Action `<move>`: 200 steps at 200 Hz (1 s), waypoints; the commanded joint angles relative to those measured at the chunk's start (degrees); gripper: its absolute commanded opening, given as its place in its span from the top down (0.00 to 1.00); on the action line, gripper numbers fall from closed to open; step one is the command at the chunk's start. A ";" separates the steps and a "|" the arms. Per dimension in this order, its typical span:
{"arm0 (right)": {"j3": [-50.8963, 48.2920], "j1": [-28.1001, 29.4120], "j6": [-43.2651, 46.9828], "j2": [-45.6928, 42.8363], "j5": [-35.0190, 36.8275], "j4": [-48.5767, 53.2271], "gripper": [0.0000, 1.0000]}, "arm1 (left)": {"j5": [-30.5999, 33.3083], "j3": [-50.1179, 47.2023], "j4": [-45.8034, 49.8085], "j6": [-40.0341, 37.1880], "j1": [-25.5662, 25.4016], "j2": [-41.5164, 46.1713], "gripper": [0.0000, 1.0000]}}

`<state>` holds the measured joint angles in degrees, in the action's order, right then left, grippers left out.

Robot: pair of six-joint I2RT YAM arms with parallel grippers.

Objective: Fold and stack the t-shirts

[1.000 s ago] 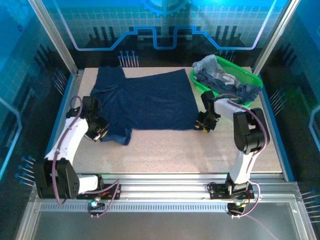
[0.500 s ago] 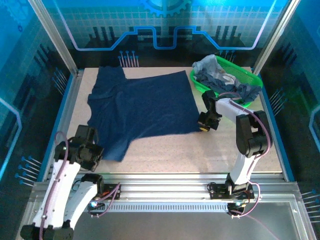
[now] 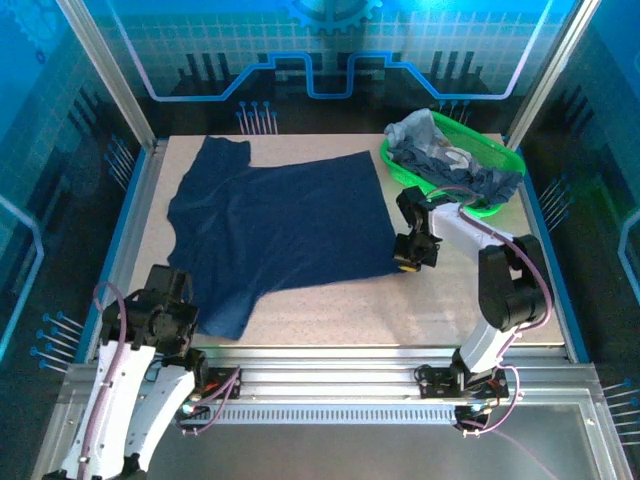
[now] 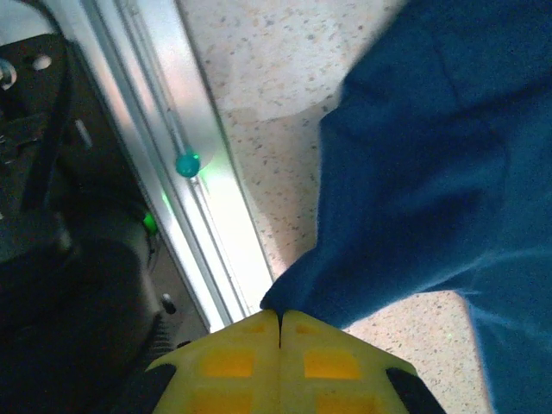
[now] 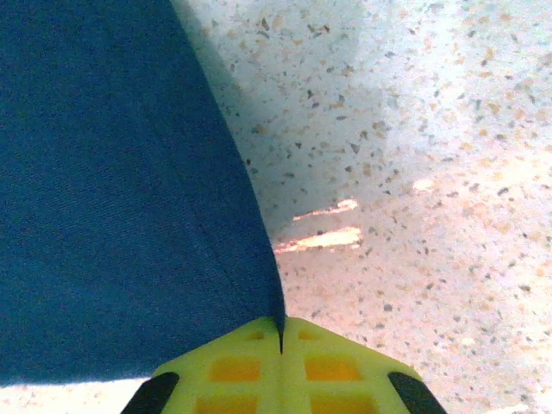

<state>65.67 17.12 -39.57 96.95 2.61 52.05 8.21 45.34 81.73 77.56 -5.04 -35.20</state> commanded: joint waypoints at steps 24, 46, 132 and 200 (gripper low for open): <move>3.56 -1.84 -1.27 1.71 -2.80 2.08 1.00 | 2.92 7.54 -19.89 -9.36 -0.17 -16.60 1.00; 7.16 -2.93 -2.21 4.12 -4.43 2.61 1.00 | 2.65 12.84 -25.00 -13.14 1.13 -25.49 1.00; 27.18 -3.69 -2.96 16.86 -4.22 8.14 1.00 | 1.03 28.67 -34.71 -26.09 10.30 -46.36 1.00; 40.40 -3.68 -3.23 25.74 -0.93 10.76 1.00 | 0.29 33.18 -38.39 -31.26 13.31 -54.38 1.00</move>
<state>101.21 14.09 -42.19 119.61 -0.30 59.42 9.34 75.99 45.52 50.15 6.81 -88.14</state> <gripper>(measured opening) 0.060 0.051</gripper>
